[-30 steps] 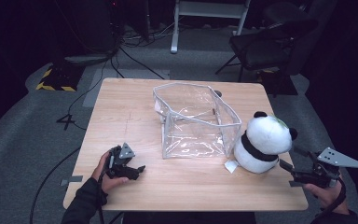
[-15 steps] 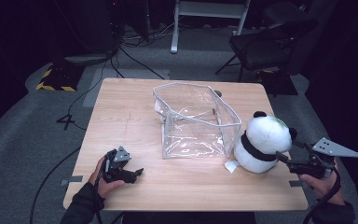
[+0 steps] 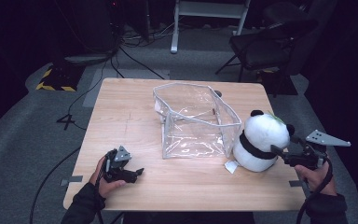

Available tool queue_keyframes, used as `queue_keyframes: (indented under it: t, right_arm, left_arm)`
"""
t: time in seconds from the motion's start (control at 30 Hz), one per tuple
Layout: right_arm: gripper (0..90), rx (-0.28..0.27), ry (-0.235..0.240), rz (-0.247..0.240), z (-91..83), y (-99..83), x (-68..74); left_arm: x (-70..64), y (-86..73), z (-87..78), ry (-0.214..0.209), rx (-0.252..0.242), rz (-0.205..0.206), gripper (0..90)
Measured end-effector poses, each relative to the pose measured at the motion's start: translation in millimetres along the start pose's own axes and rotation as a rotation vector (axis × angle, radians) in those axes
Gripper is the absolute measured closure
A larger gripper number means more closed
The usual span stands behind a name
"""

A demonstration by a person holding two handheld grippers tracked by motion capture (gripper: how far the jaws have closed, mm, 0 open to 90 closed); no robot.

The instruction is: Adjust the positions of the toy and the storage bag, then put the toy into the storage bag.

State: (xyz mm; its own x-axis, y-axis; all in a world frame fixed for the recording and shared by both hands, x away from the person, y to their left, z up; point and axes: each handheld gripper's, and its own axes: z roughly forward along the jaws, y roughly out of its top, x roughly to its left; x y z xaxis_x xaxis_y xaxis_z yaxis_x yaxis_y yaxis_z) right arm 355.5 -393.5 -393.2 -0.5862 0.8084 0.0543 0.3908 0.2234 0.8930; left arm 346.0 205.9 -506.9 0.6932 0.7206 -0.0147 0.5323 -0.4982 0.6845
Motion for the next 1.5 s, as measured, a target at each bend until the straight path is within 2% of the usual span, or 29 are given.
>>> queue_keyframes:
  t: [0.1, 0.2, 0.27, 0.33, 0.5, 0.6, 0.73, 0.77, 1.23, 1.43, 1.5]
  right_arm:
    - [12.6, -0.005, 0.010, -0.007, 5.8, 2.7, 0.7]
    - [7.8, 0.009, 0.020, -0.001, 14.8, 1.7, 0.8]
    - [5.0, 0.039, 0.002, -0.005, 21.5, 0.9, 1.5]
    - [5.0, 0.036, 0.003, -0.005, 22.2, 1.5, 0.8]
    - [3.7, 0.025, 0.020, 0.030, 26.0, 4.5, -8.5]
    - [2.7, -0.009, 0.025, 0.090, 29.5, 2.5, -17.3]
    - [0.7, -0.001, 0.039, 0.078, 35.4, 1.9, -17.9]
    - [5.0, -0.003, 0.050, 0.068, 36.4, 1.1, -16.4]
    - [23.5, -0.024, 0.060, 0.049, 36.2, -2.6, -12.5]
    - [22.8, -0.031, 0.063, 0.071, 35.3, -5.1, -13.7]
    - [22.4, -0.036, 0.072, 0.062, 34.5, -6.6, -14.1]
  left_arm:
    - [-0.1, 0.0, 0.0, 0.000, 0.000, -0.002, 14.2]
    - [0.0, 0.0, 0.1, -0.001, 0.000, -0.001, 14.2]
    - [-0.3, 0.0, 0.4, -0.003, -0.002, -0.006, 14.1]
    - [0.0, 0.2, 0.4, -0.001, -0.001, -0.001, 14.1]
    - [-0.4, 0.6, 0.9, -0.003, 0.000, -0.010, 14.0]
    - [-0.7, 0.4, 0.7, 0.003, -0.001, -0.008, 14.1]
    - [-0.4, 0.6, 0.8, 0.000, 0.001, -0.007, 14.1]
    - [-0.5, 0.7, 1.0, 0.000, 0.000, -0.011, 14.0]
    - [-0.8, 0.0, 0.5, 0.001, -0.002, -0.014, 14.3]
    - [-0.4, 0.2, 0.7, -0.001, -0.002, -0.011, 14.3]
    - [-0.2, 0.3, 0.4, 0.002, 0.000, -0.005, 14.3]
